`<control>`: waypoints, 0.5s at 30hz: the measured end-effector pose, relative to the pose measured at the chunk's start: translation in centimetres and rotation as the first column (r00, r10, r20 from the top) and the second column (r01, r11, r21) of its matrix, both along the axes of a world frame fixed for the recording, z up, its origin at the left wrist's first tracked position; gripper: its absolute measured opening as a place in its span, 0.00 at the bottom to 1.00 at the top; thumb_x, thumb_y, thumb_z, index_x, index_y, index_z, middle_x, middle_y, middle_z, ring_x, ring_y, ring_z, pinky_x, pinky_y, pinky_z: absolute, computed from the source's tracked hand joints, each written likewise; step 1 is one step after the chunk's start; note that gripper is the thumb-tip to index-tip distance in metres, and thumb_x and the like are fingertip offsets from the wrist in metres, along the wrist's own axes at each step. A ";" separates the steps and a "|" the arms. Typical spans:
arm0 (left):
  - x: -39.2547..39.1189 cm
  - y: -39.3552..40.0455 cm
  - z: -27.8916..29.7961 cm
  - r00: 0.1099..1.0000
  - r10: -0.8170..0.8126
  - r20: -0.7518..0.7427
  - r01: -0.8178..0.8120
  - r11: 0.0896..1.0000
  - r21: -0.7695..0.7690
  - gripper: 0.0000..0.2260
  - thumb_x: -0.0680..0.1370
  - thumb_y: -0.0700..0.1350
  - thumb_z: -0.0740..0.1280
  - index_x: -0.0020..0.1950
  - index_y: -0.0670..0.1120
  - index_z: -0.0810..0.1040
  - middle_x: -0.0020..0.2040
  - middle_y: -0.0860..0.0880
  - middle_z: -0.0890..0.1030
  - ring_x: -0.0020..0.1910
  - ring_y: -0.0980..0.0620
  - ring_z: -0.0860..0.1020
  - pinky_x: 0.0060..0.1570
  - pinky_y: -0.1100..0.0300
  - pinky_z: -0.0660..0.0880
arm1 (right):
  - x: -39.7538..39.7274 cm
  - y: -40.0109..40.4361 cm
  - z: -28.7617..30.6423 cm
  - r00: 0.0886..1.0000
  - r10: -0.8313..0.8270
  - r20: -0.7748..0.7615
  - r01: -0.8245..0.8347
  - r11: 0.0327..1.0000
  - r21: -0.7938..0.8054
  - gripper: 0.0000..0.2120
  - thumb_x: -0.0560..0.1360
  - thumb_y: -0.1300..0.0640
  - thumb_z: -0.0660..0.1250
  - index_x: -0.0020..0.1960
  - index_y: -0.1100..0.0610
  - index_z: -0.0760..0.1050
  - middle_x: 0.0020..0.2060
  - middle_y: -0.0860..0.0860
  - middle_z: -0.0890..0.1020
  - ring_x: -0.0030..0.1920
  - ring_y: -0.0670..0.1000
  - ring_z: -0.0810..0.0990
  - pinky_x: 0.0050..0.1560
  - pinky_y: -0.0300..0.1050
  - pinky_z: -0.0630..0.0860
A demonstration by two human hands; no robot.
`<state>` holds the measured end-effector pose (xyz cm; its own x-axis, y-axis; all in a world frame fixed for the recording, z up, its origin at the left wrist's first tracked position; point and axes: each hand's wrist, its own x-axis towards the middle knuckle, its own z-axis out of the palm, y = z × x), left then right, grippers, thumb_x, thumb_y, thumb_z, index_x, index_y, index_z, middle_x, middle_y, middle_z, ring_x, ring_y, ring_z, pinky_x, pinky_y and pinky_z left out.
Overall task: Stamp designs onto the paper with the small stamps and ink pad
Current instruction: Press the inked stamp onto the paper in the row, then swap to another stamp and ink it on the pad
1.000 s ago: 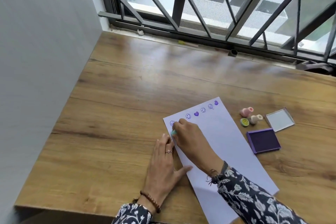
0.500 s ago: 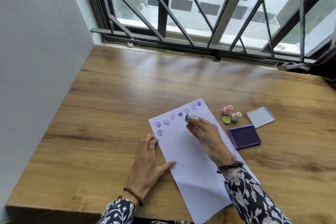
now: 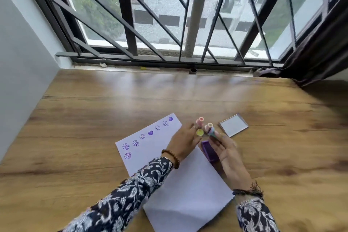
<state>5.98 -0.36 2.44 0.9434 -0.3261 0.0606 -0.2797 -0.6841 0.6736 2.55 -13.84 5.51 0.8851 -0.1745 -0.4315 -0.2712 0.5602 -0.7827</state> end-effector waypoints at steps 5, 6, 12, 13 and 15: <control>2.4 -1.2 -1.0 0.999 -0.036 -0.006 0.037 0.986 0.162 0.18 0.77 0.46 0.61 0.65 0.42 0.65 0.55 0.41 0.75 0.51 0.40 0.74 0.45 0.48 0.75 | 0.0 -0.8 -0.6 0.998 0.062 0.021 -0.060 0.997 -0.055 0.12 0.74 0.66 0.65 0.36 0.58 0.84 0.34 0.50 0.86 0.37 0.46 0.84 0.39 0.35 0.81; 2.6 -1.2 -1.1 0.999 -0.040 0.012 0.038 0.986 0.162 0.16 0.77 0.46 0.61 0.64 0.42 0.66 0.54 0.41 0.76 0.50 0.40 0.75 0.44 0.47 0.75 | 0.1 -0.8 -0.8 0.997 0.069 0.016 -0.068 0.996 -0.059 0.12 0.74 0.66 0.65 0.36 0.58 0.84 0.34 0.50 0.86 0.37 0.46 0.84 0.40 0.35 0.81; 2.8 -1.9 0.4 0.993 0.024 -0.115 -0.027 0.999 -0.023 0.08 0.77 0.46 0.61 0.43 0.41 0.70 0.43 0.40 0.79 0.43 0.40 0.77 0.43 0.49 0.74 | 0.2 -1.4 -1.2 0.998 0.061 0.005 -0.060 0.997 -0.046 0.09 0.73 0.65 0.66 0.39 0.58 0.83 0.36 0.50 0.87 0.39 0.47 0.85 0.39 0.34 0.81; 2.7 -1.8 0.5 0.978 0.063 -0.201 -0.089 0.988 -0.123 0.07 0.74 0.44 0.66 0.43 0.41 0.74 0.43 0.40 0.81 0.44 0.44 0.78 0.45 0.52 0.74 | 0.2 -1.5 -1.3 0.998 0.054 0.014 -0.054 0.997 -0.055 0.08 0.73 0.65 0.67 0.40 0.58 0.83 0.37 0.51 0.87 0.40 0.47 0.85 0.38 0.34 0.80; 2.4 -1.4 0.9 0.900 0.073 -0.430 -0.271 0.866 -0.421 0.07 0.72 0.41 0.70 0.47 0.39 0.79 0.45 0.42 0.83 0.43 0.53 0.79 0.47 0.60 0.75 | 0.4 -1.7 -1.3 0.997 0.065 0.051 -0.059 0.992 -0.114 0.05 0.72 0.64 0.68 0.44 0.57 0.82 0.40 0.51 0.87 0.43 0.47 0.85 0.39 0.33 0.80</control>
<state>8.41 -1.75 3.30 0.9580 -0.1839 -0.2201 0.1638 -0.2791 0.9462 2.90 -15.52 4.21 0.9172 -0.1634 -0.3635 -0.2580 0.4516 -0.8541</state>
